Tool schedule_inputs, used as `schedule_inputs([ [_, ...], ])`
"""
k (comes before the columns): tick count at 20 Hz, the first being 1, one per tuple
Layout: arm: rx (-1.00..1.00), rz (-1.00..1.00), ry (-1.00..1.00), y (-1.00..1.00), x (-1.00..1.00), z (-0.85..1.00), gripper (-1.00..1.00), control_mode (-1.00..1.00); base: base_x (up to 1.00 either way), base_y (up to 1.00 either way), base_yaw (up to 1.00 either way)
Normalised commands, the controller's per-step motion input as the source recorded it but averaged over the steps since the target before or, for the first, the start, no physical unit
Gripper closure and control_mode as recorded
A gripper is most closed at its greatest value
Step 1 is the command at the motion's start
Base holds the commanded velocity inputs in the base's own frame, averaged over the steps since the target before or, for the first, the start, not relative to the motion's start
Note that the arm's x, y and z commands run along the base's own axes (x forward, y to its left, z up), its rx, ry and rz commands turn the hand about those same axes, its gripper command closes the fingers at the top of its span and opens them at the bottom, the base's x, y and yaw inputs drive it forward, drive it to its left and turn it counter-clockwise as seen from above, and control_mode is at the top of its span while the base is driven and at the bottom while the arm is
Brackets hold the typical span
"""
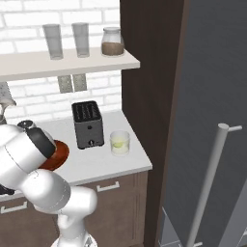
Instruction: Grab a lemon wedge from the fridge and one ice cube from the ice bowl, and put them in the glass of lemonade.
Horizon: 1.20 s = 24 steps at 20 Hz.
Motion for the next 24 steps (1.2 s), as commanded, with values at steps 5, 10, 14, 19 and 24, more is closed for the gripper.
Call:
schedule_inputs([
  [5,0.0,0.0,0.0,0.0,0.04,-0.04,-1.0,-1.0,0.0,0.0,0.0],
  [10,0.0,0.0,0.0,0.0,0.07,-0.01,-1.0,-1.0,0.0,0.0,0.0],
  [14,0.0,0.0,0.0,0.0,0.09,-0.05,-1.0,-1.0,0.0,0.0,0.0],
  [19,0.0,0.0,0.0,0.06,0.06,-0.17,-1.0,-1.0,0.0,0.0,0.0],
  [24,0.0,0.01,0.0,0.03,0.0,-0.06,-1.0,-1.0,0.0,0.0,0.0],
])
